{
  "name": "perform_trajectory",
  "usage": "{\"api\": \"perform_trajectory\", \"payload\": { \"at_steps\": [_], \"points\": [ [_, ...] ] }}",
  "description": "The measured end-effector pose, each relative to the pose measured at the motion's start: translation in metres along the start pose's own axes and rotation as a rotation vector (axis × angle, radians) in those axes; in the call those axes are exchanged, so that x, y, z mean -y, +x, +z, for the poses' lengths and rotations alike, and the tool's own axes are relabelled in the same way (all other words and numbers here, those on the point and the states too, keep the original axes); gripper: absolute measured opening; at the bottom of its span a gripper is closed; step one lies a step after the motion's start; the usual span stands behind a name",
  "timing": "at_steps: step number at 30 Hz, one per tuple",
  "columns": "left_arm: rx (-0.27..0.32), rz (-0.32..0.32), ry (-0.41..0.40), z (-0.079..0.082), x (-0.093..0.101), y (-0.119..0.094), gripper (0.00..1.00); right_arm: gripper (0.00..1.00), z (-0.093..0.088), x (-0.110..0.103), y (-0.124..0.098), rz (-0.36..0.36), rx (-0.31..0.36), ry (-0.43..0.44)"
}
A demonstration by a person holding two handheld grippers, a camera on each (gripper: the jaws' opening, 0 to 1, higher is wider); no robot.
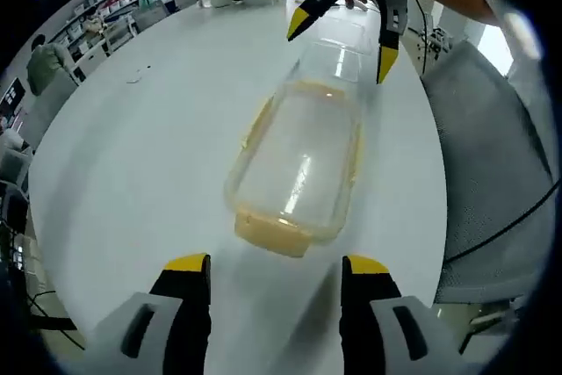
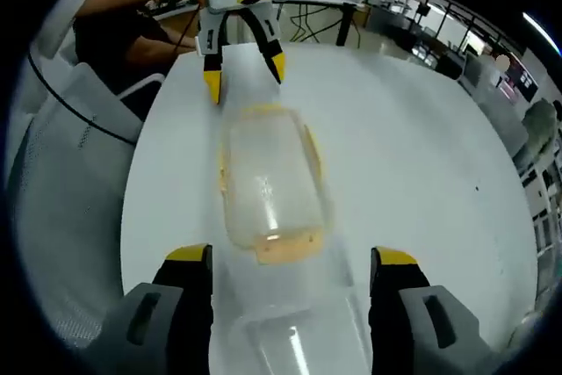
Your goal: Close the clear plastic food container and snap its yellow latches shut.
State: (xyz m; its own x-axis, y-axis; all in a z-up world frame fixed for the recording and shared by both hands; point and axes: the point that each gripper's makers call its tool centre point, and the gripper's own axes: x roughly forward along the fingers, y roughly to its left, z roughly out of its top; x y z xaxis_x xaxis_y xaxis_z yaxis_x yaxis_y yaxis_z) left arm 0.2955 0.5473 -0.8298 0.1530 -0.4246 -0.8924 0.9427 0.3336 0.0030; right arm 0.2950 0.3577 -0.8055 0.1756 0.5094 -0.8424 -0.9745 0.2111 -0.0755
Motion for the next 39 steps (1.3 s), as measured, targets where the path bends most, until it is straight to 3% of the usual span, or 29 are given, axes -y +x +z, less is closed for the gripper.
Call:
{"api": "perform_trajectory", "payload": {
  "at_steps": [7,11,20,25,33,39],
  "points": [
    [0.014,-0.007,0.038,0.008,-0.01,0.007,0.49,0.63,-0.002,0.004,0.012,0.039,-0.038,-0.024],
    [0.007,-0.05,0.079,0.012,-0.006,0.01,0.47,0.61,-0.004,0.002,0.016,0.075,-0.042,-0.009],
    [0.014,-0.097,0.203,0.025,0.0,0.017,0.42,0.56,-0.013,0.0,0.025,0.091,-0.099,-0.076],
    [0.001,-0.115,0.262,0.024,0.003,0.015,0.42,0.52,-0.016,-0.001,0.03,0.096,-0.124,-0.117],
    [-0.036,-0.106,0.297,0.016,-0.002,0.015,0.39,0.49,-0.016,0.002,0.034,0.101,-0.131,-0.108],
    [-0.028,-0.111,0.312,0.021,0.0,0.017,0.34,0.43,-0.016,0.003,0.039,0.099,-0.154,-0.12]
  ]
}}
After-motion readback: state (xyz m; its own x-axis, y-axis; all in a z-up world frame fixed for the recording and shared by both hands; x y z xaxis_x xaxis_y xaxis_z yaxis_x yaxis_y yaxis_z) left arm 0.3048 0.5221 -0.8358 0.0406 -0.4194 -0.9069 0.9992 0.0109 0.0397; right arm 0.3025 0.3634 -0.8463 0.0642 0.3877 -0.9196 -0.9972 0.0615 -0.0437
